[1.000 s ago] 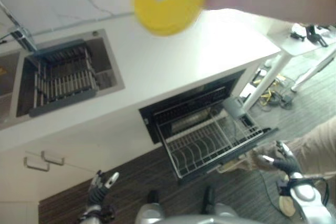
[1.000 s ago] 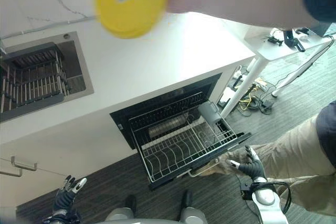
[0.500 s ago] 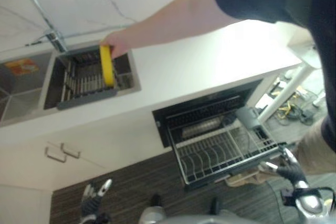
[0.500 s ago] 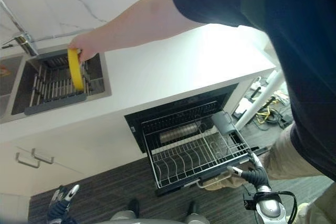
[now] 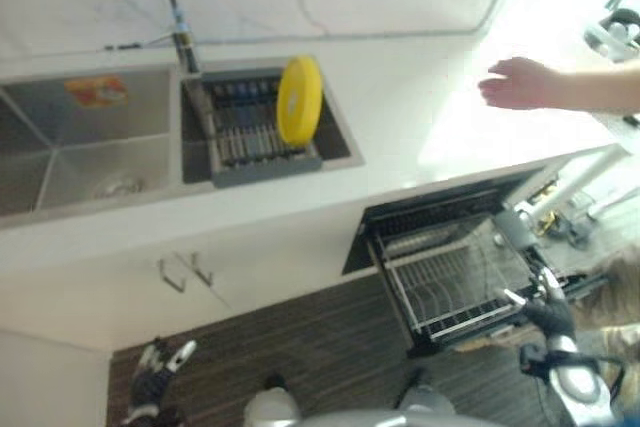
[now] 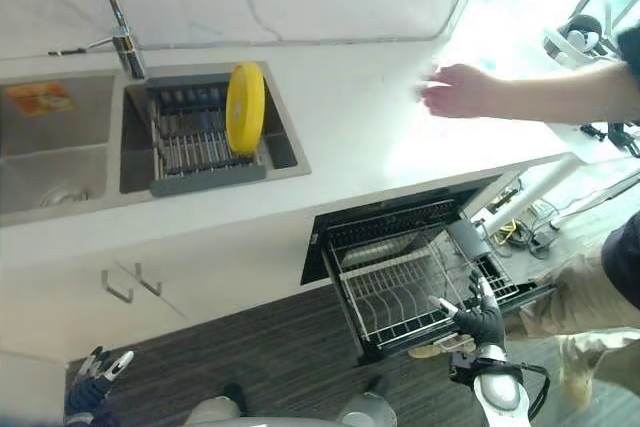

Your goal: Place the dishes in the dishwasher.

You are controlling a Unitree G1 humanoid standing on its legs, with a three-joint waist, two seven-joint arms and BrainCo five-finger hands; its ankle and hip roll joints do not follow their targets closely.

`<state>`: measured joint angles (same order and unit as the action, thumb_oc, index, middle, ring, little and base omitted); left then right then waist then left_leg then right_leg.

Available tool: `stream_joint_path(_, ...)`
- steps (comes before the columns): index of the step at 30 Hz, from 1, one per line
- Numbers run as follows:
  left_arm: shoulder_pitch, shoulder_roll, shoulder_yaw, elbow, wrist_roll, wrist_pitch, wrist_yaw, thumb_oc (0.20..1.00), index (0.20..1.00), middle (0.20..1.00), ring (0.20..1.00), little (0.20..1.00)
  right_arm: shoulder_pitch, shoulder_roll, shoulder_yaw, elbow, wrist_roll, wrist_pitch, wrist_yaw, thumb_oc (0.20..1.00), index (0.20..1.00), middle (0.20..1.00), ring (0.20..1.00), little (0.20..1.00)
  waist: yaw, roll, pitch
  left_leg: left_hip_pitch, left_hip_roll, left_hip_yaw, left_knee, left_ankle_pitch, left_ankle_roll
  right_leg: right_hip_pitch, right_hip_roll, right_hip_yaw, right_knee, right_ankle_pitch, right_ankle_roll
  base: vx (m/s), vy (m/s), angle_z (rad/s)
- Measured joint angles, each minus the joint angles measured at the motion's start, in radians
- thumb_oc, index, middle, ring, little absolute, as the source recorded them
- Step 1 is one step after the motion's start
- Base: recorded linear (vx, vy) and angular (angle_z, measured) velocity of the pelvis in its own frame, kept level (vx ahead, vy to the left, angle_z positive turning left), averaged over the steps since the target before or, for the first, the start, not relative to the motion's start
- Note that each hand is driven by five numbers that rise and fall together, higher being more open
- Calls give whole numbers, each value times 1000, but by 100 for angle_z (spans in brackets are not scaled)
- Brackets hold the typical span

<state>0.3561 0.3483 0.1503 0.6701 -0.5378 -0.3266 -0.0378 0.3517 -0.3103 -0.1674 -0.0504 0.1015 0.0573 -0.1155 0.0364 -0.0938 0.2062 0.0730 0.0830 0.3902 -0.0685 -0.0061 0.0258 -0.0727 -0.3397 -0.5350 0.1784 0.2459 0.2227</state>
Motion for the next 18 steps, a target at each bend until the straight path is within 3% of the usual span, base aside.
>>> stream_joint_path(1,-13,-16,-8,-2,0,11,6,1000,1000,1000,1000,1000,-17,-32,1,1,2,2,-1,1000,1000,1000,1000,1000,-2,1,-1,0,-18,-10,-3,18,7,15,14,23,-5,-52,-2,-5,70,44)
stream_joint_path(2,-24,-35,-18,-4,0,22,13,1000,1000,1000,1000,1000,-24,-50,2,1,10,4,-3,1000,1000,1000,1000,1000,-22,19,-5,0,-27,-48,-16,26,17,27,58,108,2,-161,-2,5,44,72)
stream_joint_path(3,-37,-42,-35,-9,0,21,14,1000,1000,1000,1000,1000,-22,-57,2,1,21,4,-3,1000,1000,1000,1000,1000,-33,23,-11,0,-25,-71,-20,38,12,35,121,168,7,-232,-49,10,25,62)
stream_joint_path(4,-34,-50,-44,-11,2,23,12,1000,1000,1000,1000,1000,-27,-59,3,0,29,4,-4,1000,1000,1000,1000,1000,-28,12,-16,-1,-35,-71,-19,46,-1,44,146,168,-27,-241,-66,6,-12,57)
stream_joint_path(5,-32,-56,-55,-22,8,27,17,1000,1000,1000,1000,1000,-29,-69,3,1,45,7,-9,1000,1000,1000,1000,1000,-56,13,-14,1,-28,-111,-19,51,-5,69,205,247,-55,-298,-89,-7,-72,88)
stream_joint_path(6,-35,-57,-90,-40,9,30,15,1000,1000,1000,1000,1000,-23,-89,3,-1,69,21,-10,1000,1000,1000,1000,1000,-83,25,-14,1,-7,-160,-19,66,-20,89,329,415,-105,-325,-141,-22,-175,81)
stream_joint_path(7,-35,-63,-119,-38,10,32,13,1000,1000,1000,1000,1000,-22,-118,3,3,78,21,-9,1000,1000,1000,1000,1000,-68,10,-27,19,-19,-158,-19,61,-27,96,327,358,-119,-292,-212,-24,-190,55)
stream_joint_path(9,-40,-89,-131,-40,9,41,13,1000,1000,1000,1000,1000,-72,-173,-2,2,119,20,-2,1000,1000,1000,1000,1000,-75,54,-37,21,-2,-163,-19,61,-46,143,357,355,-200,-262,-212,-38,-244,-4)
stream_joint_path(11,-51,-100,-114,-21,8,45,17,1000,1000,1000,1000,1000,-135,-170,14,8,145,23,11,1000,1000,1000,1000,1000,-74,76,-37,24,21,-156,-19,70,-67,172,370,325,-265,-249,-206,11,-234,-2)
stream_joint_path(15,-44,-156,-109,16,7,49,35,1000,1000,1000,1000,1000,-150,-169,45,0,178,20,55,1000,1000,1000,1000,1000,-64,101,-45,31,40,-161,-14,73,-94,189,391,302,-269,-256,-219,-15,-213,8)
stream_joint_path(16,-60,-169,-104,50,6,45,36,1000,1000,1000,1000,1000,-164,-167,48,0,186,19,63,1000,1000,1000,1000,1000,-53,93,-39,-11,42,-164,70,64,-115,174,378,299,-245,-278,-254,-61,-83,-6)
stream_joint_path(17,-85,-174,-115,99,6,46,35,1000,1000,1000,1000,1000,-199,-171,50,-20,196,4,77,1000,1000,1000,1000,1000,-28,32,-23,-144,25,-166,299,73,-147,152,316,281,-223,-273,-266,0,0,0)
stream_joint_path(18,-71,-176,-128,95,7,46,33,1000,1000,1000,1000,1000,-206,-176,45,-41,196,-25,76,1000,1000,1000,1000,1000,-17,34,-20,-163,26,-162,311,59,-149,164,312,272,-230,-263,-259,46,96,14)
